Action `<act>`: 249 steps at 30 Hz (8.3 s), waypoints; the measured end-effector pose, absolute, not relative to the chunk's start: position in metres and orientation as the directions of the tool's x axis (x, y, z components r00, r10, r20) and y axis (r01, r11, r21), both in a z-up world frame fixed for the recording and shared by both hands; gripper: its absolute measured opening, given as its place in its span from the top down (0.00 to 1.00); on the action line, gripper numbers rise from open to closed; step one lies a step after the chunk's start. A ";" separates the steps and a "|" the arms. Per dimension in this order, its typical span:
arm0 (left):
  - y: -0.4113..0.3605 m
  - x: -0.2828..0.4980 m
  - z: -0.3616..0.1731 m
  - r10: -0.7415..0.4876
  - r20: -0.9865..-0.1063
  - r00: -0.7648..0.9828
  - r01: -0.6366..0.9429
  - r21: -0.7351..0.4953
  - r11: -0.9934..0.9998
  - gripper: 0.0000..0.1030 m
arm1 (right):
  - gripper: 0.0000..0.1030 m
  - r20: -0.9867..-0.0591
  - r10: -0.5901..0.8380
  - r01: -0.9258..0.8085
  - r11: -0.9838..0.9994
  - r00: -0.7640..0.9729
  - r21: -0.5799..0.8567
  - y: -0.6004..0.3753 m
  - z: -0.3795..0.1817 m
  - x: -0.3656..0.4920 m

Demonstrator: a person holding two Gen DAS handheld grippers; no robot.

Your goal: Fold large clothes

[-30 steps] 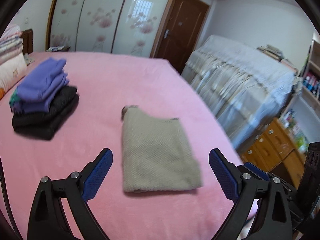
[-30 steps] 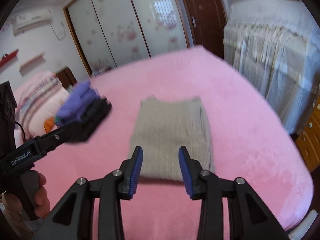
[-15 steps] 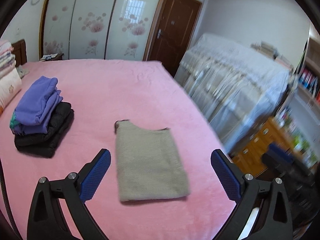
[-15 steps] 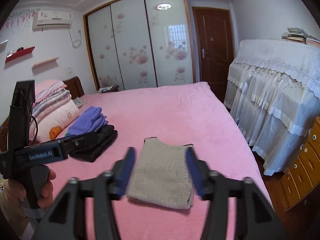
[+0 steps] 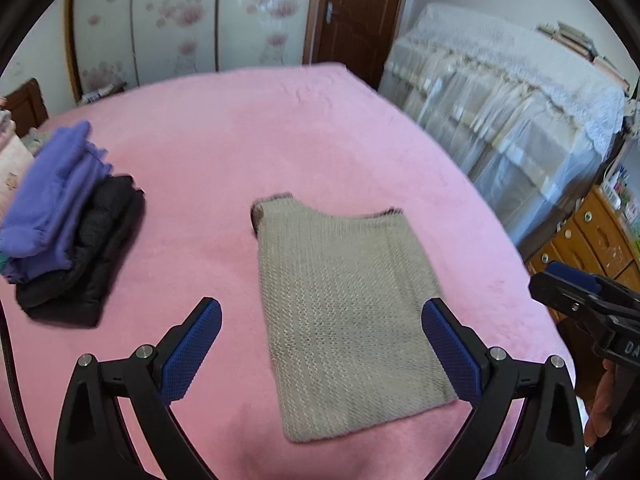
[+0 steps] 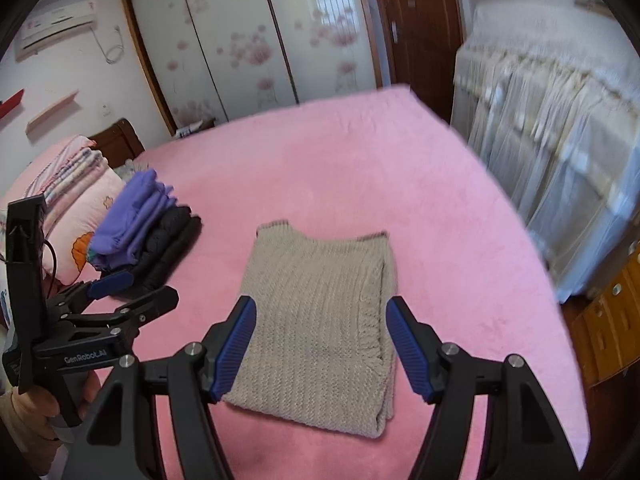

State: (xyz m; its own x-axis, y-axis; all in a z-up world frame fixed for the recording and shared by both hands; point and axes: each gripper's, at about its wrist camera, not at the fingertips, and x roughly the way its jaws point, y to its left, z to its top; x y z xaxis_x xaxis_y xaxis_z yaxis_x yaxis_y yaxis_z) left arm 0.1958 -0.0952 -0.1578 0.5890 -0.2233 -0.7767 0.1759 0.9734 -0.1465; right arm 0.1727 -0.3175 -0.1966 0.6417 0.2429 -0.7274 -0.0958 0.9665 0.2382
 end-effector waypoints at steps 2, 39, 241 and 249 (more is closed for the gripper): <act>-0.094 0.217 -0.179 -0.229 -0.804 0.549 0.174 -0.158 0.972 0.03 | 0.34 -0.756 0.279 -0.075 0.953 0.592 0.293 -0.326 -0.222 0.193; -0.088 0.328 -0.369 -0.586 -0.788 0.186 0.136 -0.571 0.810 0.46 | 0.48 -0.706 0.657 -0.142 0.750 0.264 0.646 -0.362 -0.401 0.300; -0.006 -0.155 -0.122 0.061 -0.662 0.747 -0.145 -0.073 0.987 0.01 | 0.24 -0.628 0.262 -0.195 0.965 0.733 0.175 -0.185 -0.155 -0.119; -0.007 -0.162 -0.120 0.073 -0.660 0.747 -0.159 -0.071 0.985 0.01 | 0.24 -0.626 0.263 -0.206 0.965 0.734 0.163 -0.181 -0.152 -0.124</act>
